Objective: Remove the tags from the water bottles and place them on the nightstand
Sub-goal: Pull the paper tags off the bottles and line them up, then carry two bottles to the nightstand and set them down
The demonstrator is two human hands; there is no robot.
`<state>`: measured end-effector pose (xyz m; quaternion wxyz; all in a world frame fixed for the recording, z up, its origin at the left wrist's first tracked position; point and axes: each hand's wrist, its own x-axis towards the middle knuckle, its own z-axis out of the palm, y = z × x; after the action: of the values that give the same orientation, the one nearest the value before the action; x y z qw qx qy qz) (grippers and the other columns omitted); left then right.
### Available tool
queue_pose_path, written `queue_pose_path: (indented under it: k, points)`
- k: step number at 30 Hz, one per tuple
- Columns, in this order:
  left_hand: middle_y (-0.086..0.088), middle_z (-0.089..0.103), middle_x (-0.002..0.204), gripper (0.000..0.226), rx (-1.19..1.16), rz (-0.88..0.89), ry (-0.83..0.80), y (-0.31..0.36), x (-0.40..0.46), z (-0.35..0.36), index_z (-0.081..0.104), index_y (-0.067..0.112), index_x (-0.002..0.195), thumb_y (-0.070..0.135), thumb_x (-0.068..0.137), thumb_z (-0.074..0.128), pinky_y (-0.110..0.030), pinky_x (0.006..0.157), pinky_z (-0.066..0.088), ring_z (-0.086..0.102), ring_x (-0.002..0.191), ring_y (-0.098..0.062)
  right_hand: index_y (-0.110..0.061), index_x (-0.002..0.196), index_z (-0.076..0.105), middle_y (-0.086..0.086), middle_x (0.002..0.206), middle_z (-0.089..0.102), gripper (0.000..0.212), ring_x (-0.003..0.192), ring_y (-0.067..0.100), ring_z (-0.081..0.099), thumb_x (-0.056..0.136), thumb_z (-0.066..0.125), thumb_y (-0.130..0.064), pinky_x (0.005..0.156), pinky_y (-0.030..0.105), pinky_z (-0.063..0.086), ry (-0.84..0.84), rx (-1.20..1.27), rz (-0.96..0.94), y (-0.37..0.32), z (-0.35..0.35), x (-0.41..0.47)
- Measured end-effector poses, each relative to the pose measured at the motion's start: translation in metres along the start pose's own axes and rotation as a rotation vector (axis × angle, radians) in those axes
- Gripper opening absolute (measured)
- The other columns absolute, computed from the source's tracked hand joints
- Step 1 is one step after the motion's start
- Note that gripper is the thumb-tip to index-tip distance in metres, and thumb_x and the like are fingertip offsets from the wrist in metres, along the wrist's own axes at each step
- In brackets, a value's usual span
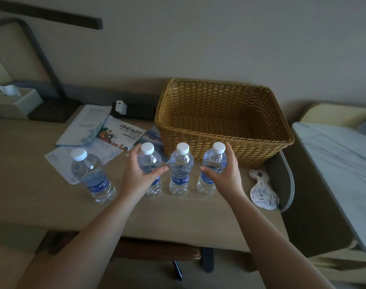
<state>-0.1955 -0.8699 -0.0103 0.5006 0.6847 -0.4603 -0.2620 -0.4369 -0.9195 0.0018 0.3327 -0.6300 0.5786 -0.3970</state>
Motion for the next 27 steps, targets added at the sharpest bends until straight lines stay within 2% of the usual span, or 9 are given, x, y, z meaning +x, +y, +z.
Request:
queue_pose_path:
  k: [3, 5, 9, 12, 16, 22, 25, 27]
  points:
    - [0.004, 0.055, 0.131, 0.085, 0.012, -0.023, 0.005, -0.002, 0.000, 0.002, 0.044, 0.025, 0.131, 0.040, 0.060, 0.088, -0.036, 0.100, 0.043, 0.051, 0.119, -0.014, -0.031, 0.140, 0.033, -0.006, 0.135, 0.049, 0.083, 0.122, 0.011, 0.047, 0.071, 0.079, -0.039, 0.100, 0.037, 0.044, -0.036, -0.009, -0.025, 0.003, 0.001, 0.003]
    - [0.002, 0.059, 0.127, 0.082, 0.037, -0.019, 0.001, -0.004, -0.001, 0.001, 0.048, 0.023, 0.130, 0.042, 0.060, 0.087, -0.042, 0.100, 0.045, 0.054, 0.118, -0.018, -0.033, 0.135, 0.035, -0.008, 0.127, 0.054, 0.074, 0.115, 0.011, 0.053, 0.074, 0.077, -0.037, 0.096, 0.040, 0.048, -0.030, -0.002, -0.018, 0.004, 0.001, 0.002]
    - [0.002, 0.060, 0.126, 0.086, 0.063, -0.033, -0.016, -0.004, 0.000, -0.003, 0.047, 0.021, 0.132, 0.044, 0.060, 0.087, -0.042, 0.101, 0.046, 0.056, 0.117, -0.018, -0.038, 0.131, 0.036, -0.009, 0.124, 0.056, 0.071, 0.110, 0.011, 0.056, 0.073, 0.076, -0.040, 0.089, 0.036, 0.050, 0.009, -0.002, -0.016, 0.007, 0.002, -0.004]
    - [0.004, 0.064, 0.118, 0.080, 0.078, -0.014, -0.003, -0.005, -0.005, -0.005, 0.050, 0.022, 0.128, 0.045, 0.060, 0.087, -0.044, 0.097, 0.049, 0.060, 0.110, -0.016, -0.033, 0.131, 0.038, -0.007, 0.121, 0.056, 0.072, 0.108, 0.012, 0.056, 0.071, 0.077, -0.038, 0.085, 0.033, 0.049, 0.048, -0.041, -0.040, 0.013, 0.002, -0.011]
    - [0.008, 0.064, 0.114, 0.079, 0.081, 0.023, 0.004, -0.008, -0.020, -0.007, 0.050, 0.026, 0.126, 0.051, 0.059, 0.085, -0.040, 0.093, 0.052, 0.061, 0.105, -0.013, -0.031, 0.131, 0.037, -0.006, 0.122, 0.054, 0.073, 0.110, 0.013, 0.055, 0.071, 0.078, -0.036, 0.084, 0.031, 0.049, 0.083, -0.073, -0.055, 0.016, 0.003, -0.022]
    - [0.013, 0.061, 0.110, 0.076, 0.047, 0.088, -0.085, -0.013, -0.046, -0.018, 0.044, 0.035, 0.119, 0.062, 0.055, 0.077, -0.031, 0.086, 0.051, 0.060, 0.101, -0.007, -0.033, 0.131, 0.034, -0.004, 0.124, 0.054, 0.076, 0.110, 0.015, 0.055, 0.070, 0.079, -0.037, 0.085, 0.034, 0.049, 0.172, -0.107, -0.006, 0.014, 0.009, -0.056]
    - [0.016, 0.060, 0.108, 0.073, 0.082, 0.148, -0.111, -0.016, -0.052, -0.025, 0.043, 0.037, 0.117, 0.054, 0.058, 0.082, -0.020, 0.080, 0.047, 0.060, 0.097, -0.005, -0.038, 0.128, 0.033, -0.007, 0.120, 0.056, 0.074, 0.104, 0.013, 0.057, 0.069, 0.078, -0.038, 0.079, 0.027, 0.044, 0.226, -0.108, 0.032, 0.011, 0.014, -0.078]
    - [0.012, 0.060, 0.109, 0.072, 0.108, 0.196, -0.108, -0.016, -0.055, -0.028, 0.047, 0.030, 0.119, 0.046, 0.060, 0.085, -0.025, 0.079, 0.049, 0.060, 0.097, -0.010, -0.040, 0.127, 0.034, -0.011, 0.114, 0.058, 0.073, 0.098, 0.010, 0.059, 0.068, 0.077, -0.040, 0.075, 0.022, 0.044, 0.259, -0.094, 0.064, 0.006, 0.017, -0.090]
